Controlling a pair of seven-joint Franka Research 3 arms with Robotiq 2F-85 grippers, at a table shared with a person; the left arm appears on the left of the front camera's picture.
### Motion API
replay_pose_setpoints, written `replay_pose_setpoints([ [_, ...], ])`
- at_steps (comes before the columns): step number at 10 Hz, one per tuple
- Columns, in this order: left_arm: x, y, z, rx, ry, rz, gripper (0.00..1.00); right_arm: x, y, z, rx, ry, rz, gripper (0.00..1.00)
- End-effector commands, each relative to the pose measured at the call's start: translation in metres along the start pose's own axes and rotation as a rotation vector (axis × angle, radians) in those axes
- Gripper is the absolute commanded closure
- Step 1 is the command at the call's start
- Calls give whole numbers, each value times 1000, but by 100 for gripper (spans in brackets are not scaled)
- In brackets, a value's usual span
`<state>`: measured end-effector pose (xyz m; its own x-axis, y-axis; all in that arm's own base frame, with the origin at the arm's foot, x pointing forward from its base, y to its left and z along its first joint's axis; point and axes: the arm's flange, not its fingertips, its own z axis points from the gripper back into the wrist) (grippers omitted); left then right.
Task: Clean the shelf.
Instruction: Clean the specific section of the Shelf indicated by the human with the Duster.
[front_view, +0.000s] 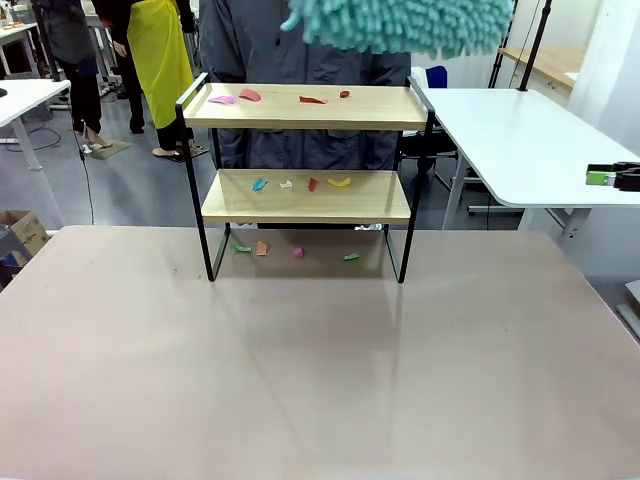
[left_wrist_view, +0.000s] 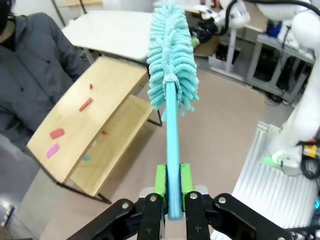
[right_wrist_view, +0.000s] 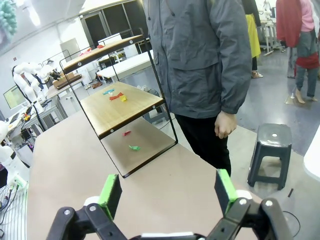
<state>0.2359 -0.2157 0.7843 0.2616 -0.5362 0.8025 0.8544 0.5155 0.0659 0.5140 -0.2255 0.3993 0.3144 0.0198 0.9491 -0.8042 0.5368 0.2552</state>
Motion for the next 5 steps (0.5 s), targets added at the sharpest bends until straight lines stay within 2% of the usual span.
replay_pose_setpoints([
  [1,21,-30,-44,195,15,110,86,3,1,-1,-5,1,6,0],
  [4,49,-62,-106,421,43,237,86,3,1,-1,-5,1,6,0],
  [5,56,-76,-124,458,18,278,86,3,1,-1,-5,1,6,0],
])
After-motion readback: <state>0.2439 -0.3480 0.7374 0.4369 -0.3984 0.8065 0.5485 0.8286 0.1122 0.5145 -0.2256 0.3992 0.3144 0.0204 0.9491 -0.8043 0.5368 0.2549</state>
